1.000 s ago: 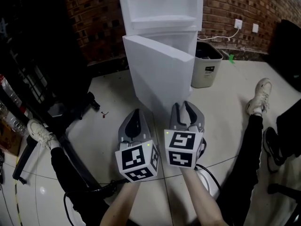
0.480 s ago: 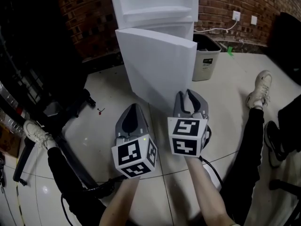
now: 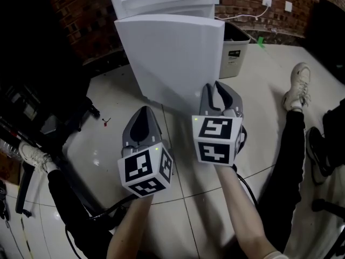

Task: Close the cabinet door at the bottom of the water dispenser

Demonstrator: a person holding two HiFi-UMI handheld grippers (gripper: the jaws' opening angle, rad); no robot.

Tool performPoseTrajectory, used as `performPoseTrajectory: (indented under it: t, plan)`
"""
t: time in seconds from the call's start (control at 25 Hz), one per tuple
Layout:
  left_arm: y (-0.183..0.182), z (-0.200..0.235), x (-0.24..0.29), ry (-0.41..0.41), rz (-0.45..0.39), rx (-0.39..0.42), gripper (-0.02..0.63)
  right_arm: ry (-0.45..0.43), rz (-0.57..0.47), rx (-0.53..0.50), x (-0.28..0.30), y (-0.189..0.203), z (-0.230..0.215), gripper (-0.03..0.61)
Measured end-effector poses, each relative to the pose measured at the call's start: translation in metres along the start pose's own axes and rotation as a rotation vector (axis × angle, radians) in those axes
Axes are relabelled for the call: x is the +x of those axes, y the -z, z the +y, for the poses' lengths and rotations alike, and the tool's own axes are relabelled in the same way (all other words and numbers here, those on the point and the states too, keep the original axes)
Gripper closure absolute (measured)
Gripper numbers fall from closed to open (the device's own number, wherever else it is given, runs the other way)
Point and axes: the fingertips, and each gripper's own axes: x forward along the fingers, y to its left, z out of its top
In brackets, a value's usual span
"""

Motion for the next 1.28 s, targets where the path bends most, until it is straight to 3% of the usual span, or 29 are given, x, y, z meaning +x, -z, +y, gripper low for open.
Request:
performPoseTrajectory:
  t: [0.52, 0.88, 1.12, 1.28]
  plan:
    - [0.020, -0.001, 0.031, 0.005, 0.025, -0.014, 0.600, 0.029, -0.029, -0.004, 0.037, 0.003, -0.031, 0.517]
    - [0.030, 0.017, 0.049, -0.039, 0.039, -0.056, 0.599, 0.057, -0.032, -0.025, 0.068, 0.003, -0.047, 0.520]
    - [0.045, 0.011, 0.061, -0.005, 0.063, -0.006, 0.600, 0.043, -0.037, -0.045, 0.093, 0.003, -0.059, 0.523]
    - [0.049, 0.021, 0.071, -0.030, 0.064, -0.056, 0.600, 0.077, -0.041, -0.042, 0.101, 0.005, -0.060, 0.532]
